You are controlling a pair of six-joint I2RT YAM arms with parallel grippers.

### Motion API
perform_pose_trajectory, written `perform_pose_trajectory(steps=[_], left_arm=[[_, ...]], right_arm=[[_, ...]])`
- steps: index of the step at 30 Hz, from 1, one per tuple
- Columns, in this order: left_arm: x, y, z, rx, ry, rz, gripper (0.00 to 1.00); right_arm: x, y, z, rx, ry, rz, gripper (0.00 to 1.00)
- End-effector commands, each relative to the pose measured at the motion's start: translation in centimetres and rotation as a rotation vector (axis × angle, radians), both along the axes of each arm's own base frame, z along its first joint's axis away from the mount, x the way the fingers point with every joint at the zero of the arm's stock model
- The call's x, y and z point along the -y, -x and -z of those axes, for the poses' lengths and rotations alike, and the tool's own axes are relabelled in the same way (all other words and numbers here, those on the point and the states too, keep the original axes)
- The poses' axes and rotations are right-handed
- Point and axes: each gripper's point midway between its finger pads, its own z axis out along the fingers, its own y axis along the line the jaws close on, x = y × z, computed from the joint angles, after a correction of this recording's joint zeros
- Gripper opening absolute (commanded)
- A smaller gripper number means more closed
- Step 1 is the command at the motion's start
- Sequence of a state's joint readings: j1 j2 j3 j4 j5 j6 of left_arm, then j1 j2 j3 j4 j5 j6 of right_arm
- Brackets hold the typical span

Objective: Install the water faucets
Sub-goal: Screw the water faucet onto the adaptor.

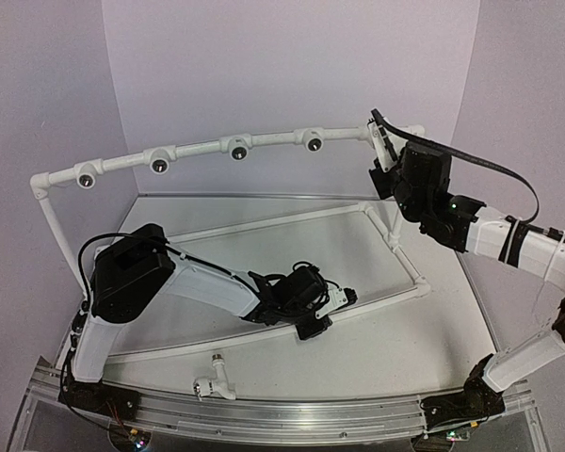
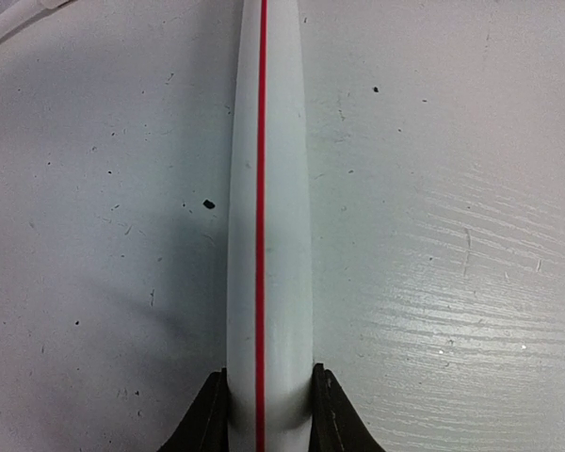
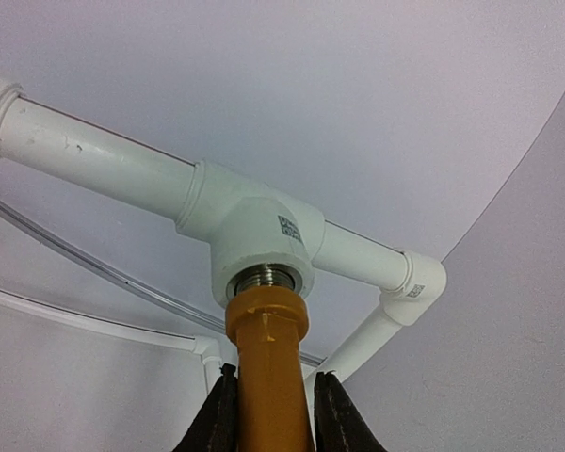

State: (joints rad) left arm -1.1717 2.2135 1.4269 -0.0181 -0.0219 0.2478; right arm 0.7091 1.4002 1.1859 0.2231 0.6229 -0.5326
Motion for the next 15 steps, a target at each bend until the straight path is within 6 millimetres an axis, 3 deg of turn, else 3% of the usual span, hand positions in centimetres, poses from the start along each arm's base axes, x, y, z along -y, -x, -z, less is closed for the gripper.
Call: perform_pose_trajectory(steps=[1, 15], left_arm=[[-3.77, 6.8, 7.3, -0.148, -0.255, 0.178, 0.0], [-3.91, 7.0, 7.56, -0.149, -0.263, 0.18, 0.0]], right_arm=[[-1.5, -0.15, -4.63, 0.102, -0.191, -0.113, 0.0], [-0.77, -1.06, -4.28, 0.058, -0.361, -0.167, 0.0]])
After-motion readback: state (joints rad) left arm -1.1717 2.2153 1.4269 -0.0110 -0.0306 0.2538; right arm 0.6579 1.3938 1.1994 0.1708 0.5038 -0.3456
